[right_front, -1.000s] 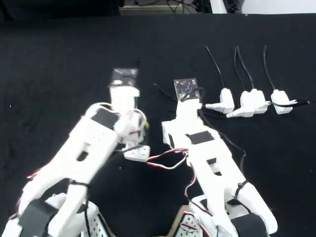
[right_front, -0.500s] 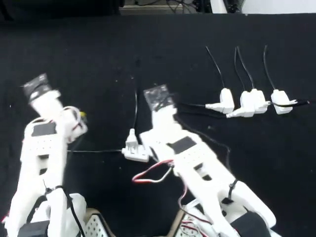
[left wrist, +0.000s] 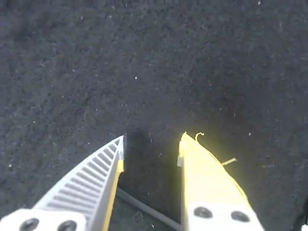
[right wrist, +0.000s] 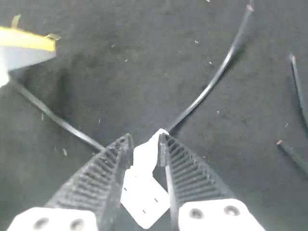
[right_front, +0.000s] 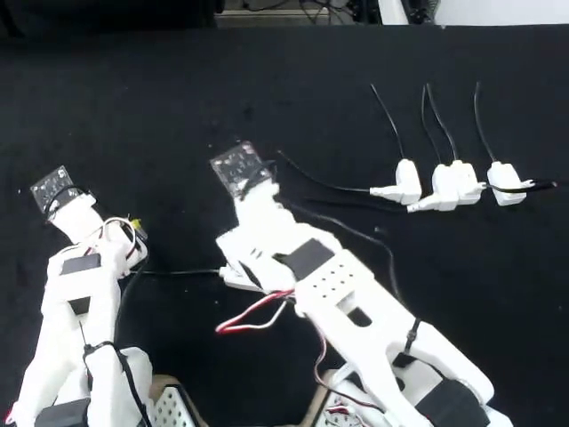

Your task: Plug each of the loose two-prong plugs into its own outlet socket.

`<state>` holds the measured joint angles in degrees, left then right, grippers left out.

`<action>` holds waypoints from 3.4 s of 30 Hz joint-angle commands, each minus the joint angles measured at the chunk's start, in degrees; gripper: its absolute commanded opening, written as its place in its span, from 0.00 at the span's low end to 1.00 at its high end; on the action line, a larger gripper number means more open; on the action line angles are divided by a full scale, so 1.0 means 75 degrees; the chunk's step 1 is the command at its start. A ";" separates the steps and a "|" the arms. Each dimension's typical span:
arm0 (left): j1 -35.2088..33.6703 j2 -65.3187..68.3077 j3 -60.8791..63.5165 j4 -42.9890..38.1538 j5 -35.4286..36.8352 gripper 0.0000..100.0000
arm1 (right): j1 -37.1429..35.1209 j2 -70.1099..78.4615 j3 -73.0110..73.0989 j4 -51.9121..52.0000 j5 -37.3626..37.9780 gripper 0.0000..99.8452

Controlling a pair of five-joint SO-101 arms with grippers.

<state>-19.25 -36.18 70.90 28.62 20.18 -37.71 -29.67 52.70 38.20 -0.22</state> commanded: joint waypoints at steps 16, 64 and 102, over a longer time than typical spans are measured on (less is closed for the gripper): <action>-0.0088 -0.0176 -0.0064 -0.0105 -0.0023 0.19 | 0.0715 -0.0299 0.2069 -0.2708 0.8404 0.09; -0.1178 -0.0199 -0.0275 -0.0105 0.0000 0.19 | -0.0715 0.2139 0.0510 -0.2673 0.8287 0.17; -0.1952 -0.0188 -0.0416 -0.0094 0.0023 0.19 | -0.0434 0.4097 -0.2022 -0.0856 0.9530 0.01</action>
<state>-33.41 -36.18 70.90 28.26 20.09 -42.55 1.45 41.19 31.25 72.48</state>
